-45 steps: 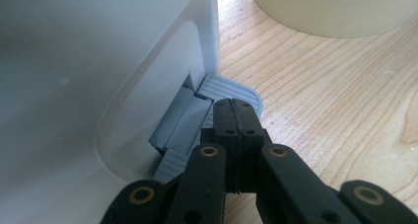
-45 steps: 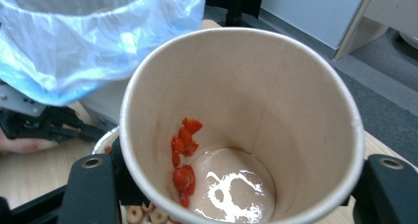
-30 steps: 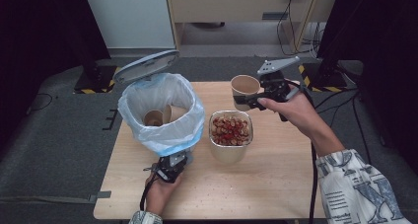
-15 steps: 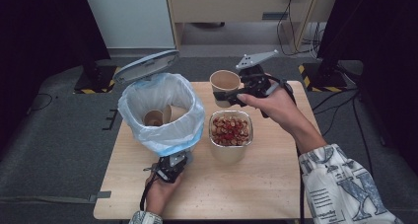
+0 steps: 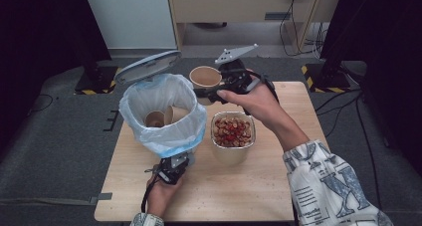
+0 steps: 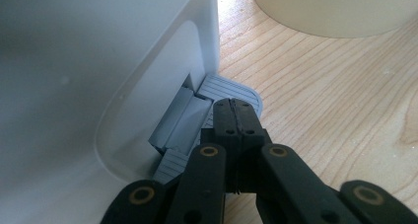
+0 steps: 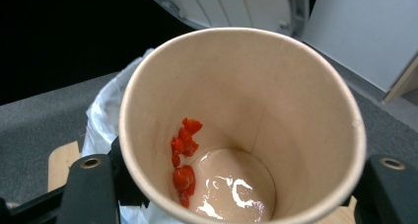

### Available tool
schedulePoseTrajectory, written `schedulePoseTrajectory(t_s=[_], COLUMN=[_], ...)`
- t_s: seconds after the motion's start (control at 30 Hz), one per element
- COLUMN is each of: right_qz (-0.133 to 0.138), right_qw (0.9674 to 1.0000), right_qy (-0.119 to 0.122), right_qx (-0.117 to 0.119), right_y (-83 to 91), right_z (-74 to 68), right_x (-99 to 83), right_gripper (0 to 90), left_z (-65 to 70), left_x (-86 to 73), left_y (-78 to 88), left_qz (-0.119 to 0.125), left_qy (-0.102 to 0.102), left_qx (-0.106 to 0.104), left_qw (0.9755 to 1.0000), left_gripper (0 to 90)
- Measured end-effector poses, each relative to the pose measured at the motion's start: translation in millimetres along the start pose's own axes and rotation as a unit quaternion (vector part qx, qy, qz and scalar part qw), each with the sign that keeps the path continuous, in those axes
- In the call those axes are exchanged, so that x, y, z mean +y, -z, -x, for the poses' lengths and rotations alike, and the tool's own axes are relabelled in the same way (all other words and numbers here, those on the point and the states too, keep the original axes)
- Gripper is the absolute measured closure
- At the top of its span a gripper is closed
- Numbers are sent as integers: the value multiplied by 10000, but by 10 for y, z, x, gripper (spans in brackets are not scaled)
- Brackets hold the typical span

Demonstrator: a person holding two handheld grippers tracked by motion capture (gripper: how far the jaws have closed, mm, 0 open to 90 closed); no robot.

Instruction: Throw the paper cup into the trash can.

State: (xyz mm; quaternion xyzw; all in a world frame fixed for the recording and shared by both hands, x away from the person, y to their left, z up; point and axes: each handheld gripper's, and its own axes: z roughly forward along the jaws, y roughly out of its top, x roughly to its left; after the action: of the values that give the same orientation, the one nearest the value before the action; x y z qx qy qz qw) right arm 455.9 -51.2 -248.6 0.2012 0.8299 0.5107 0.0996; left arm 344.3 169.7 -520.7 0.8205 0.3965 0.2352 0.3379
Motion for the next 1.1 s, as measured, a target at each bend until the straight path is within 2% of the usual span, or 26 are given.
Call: schedulePoseTrajectory(t_s=[0.13,0.6,0.9,1.1], right_qz=[20,6,-46,-67], right_qw=[10000,9998,9994,9994], right_qy=[0,-43,-19,4], right_qx=[77,194,330,353], right_y=[-122,-450,-722,-799], right_z=[-56,-113,-229,-261], right_x=[46,93,115,108], right_gripper=[319,317,315,315], left_z=[0,-2,-2,-3], left_x=[0,0,0,-1], left_y=[0,2,3,3], left_qz=[-3,-12,-13,-12], left_qy=[-5,7,11,18], left_qx=[0,-3,-2,-7], left_qw=[10000,10000,10000,10000], left_gripper=[900,900,900,900])
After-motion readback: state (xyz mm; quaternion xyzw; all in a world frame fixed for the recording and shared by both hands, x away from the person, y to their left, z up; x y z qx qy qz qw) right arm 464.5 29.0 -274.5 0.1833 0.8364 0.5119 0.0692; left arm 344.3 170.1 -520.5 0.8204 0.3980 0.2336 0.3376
